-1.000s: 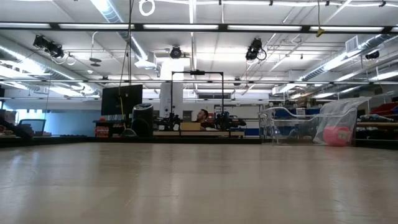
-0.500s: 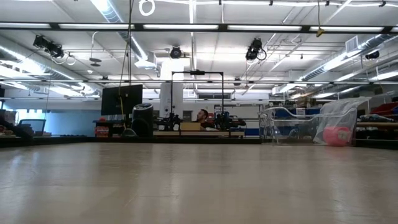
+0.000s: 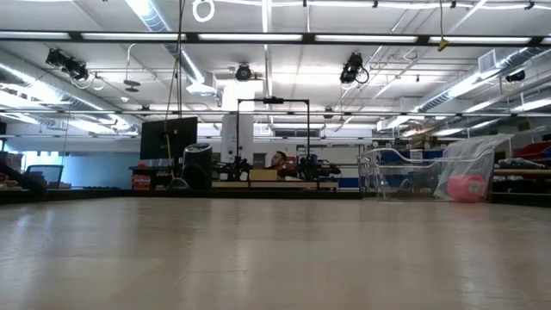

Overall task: Roll bandage
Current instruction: Roll the blue bandage

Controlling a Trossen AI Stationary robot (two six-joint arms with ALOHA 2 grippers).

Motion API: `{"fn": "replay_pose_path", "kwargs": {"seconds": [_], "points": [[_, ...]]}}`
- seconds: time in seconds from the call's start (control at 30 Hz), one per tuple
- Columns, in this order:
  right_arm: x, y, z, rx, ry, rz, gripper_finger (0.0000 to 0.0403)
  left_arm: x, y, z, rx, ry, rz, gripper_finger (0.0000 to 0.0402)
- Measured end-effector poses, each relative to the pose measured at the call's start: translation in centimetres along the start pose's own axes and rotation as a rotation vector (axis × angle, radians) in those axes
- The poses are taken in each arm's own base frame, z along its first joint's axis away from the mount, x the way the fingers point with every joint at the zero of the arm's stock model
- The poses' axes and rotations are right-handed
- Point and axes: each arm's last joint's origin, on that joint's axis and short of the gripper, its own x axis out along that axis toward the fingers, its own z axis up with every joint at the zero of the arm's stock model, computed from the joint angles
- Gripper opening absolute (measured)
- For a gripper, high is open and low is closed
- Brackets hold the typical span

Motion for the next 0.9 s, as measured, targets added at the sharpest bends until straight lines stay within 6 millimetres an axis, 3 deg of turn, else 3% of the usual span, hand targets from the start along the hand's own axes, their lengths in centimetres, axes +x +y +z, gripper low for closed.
{"fn": "replay_pose_path", "kwargs": {"seconds": [0.2,0.47,0.9], "points": [[0.4,-3.2,-0.5,-0.01,0.05,-0.095,0.0005,-0.7,-0.7,1.2,-0.002,-0.039,-0.026,0.0017],[0.3,-4.8,-1.5,-0.012,0.155,-0.246,0.0036,-2.1,-1.7,2.2,-0.001,-0.043,0.005,0.0017],[0.1,-4.4,-2.3,0.047,0.221,-0.282,0.0173,-2.7,-1.9,3.5,-0.03,-0.082,-0.013,0.0017]]}}
